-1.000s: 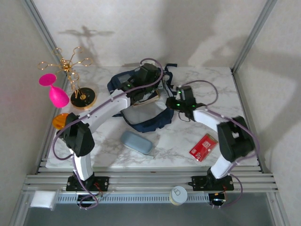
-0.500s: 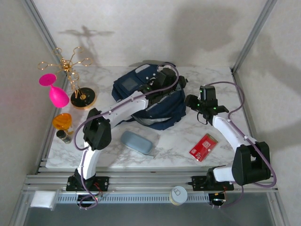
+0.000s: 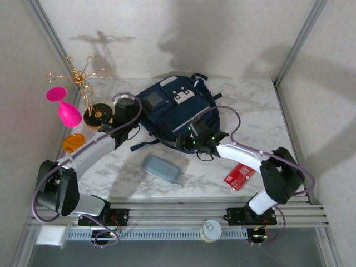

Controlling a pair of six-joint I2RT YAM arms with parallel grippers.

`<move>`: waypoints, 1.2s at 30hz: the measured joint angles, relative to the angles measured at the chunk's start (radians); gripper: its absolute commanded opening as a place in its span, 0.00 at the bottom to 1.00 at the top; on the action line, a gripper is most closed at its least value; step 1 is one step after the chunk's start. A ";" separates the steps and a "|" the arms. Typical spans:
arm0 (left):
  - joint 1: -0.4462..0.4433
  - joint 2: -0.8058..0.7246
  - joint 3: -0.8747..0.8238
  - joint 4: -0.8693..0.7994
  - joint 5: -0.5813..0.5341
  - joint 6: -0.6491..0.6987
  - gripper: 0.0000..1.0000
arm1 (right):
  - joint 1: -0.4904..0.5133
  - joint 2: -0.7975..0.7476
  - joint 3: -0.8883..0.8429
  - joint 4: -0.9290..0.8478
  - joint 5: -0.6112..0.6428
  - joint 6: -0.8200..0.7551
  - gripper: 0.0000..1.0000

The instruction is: Pack the student bag

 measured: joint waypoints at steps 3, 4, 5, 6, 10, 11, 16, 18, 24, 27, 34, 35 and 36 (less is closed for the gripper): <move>0.063 0.040 -0.080 0.008 0.035 -0.020 0.62 | -0.078 0.045 -0.010 0.058 -0.023 -0.020 0.60; 0.080 0.059 -0.091 0.016 0.047 -0.026 0.62 | -0.107 0.058 -0.010 0.082 -0.032 -0.039 0.60; 0.092 0.075 -0.093 0.024 0.053 -0.028 0.62 | -0.131 0.071 -0.008 0.097 -0.038 -0.056 0.59; 0.103 0.097 -0.093 0.039 0.058 -0.029 0.61 | -0.161 0.092 -0.002 0.113 -0.044 -0.081 0.59; 0.108 0.180 -0.093 0.105 0.077 -0.040 0.60 | -0.262 0.141 0.028 0.145 -0.044 -0.181 0.61; 0.106 0.198 -0.096 0.132 0.093 -0.053 0.60 | -0.277 0.141 0.034 0.145 -0.042 -0.197 0.62; 0.092 0.288 -0.113 0.286 0.141 -0.141 0.57 | -0.303 0.102 0.048 0.102 -0.013 -0.259 0.64; 0.087 0.323 -0.114 0.340 0.151 -0.176 0.55 | -0.295 0.065 0.047 0.072 0.005 -0.263 0.65; 0.079 0.415 -0.096 0.446 0.174 -0.250 0.44 | -0.227 -0.082 0.011 0.025 0.040 -0.257 0.67; 0.073 0.451 -0.090 0.493 0.183 -0.291 0.33 | -0.195 -0.113 -0.011 0.007 0.041 -0.244 0.68; 0.052 0.479 -0.088 0.558 0.187 -0.356 0.12 | -0.121 -0.101 -0.024 -0.022 0.043 -0.172 0.71; 0.048 0.479 -0.088 0.563 0.186 -0.365 0.08 | -0.099 -0.090 -0.020 -0.024 0.043 -0.152 0.71; 0.045 0.479 -0.089 0.565 0.186 -0.371 0.04 | -0.074 -0.074 -0.013 -0.025 0.045 -0.132 0.71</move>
